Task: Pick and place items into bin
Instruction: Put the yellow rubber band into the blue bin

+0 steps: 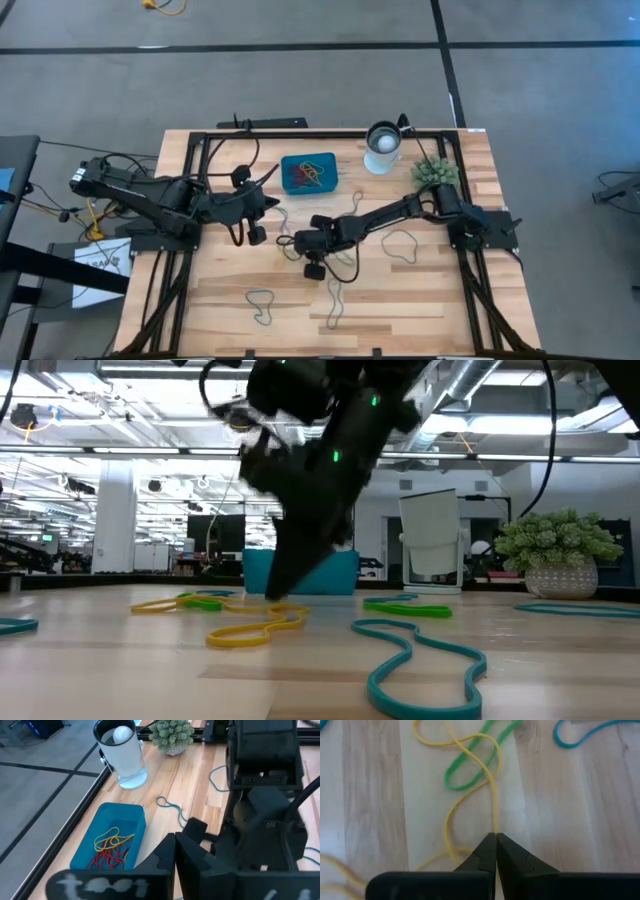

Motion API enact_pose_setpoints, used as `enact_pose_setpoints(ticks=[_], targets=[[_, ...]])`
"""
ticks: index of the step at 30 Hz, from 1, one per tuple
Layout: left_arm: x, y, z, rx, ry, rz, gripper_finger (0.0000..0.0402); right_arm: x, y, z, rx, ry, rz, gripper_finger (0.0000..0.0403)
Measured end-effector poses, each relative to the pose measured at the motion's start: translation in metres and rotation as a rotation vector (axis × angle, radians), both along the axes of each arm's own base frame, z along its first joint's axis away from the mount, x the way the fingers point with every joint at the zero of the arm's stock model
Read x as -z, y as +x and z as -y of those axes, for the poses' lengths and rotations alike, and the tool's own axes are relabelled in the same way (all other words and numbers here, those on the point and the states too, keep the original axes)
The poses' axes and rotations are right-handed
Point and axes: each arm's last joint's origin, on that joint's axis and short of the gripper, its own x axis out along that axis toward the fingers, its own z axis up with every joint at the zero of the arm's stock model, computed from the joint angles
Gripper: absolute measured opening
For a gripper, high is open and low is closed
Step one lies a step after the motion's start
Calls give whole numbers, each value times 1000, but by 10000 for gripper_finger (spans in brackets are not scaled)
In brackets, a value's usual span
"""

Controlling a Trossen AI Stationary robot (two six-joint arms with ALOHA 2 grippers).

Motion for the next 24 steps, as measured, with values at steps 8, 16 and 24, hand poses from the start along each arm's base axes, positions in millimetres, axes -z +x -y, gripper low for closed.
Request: enact_pose_setpoints(ticks=[8,16,24], targets=[[0,0,0,-1,1,-3,0,-96,-24,14,-38,-70,155,1],[0,0,-1,-46,-25,19,0,-181,-67,82,165,-247,280,0],[0,0,-1,-50,-25,20,0,-165,-66,166,333,-245,231,0]])
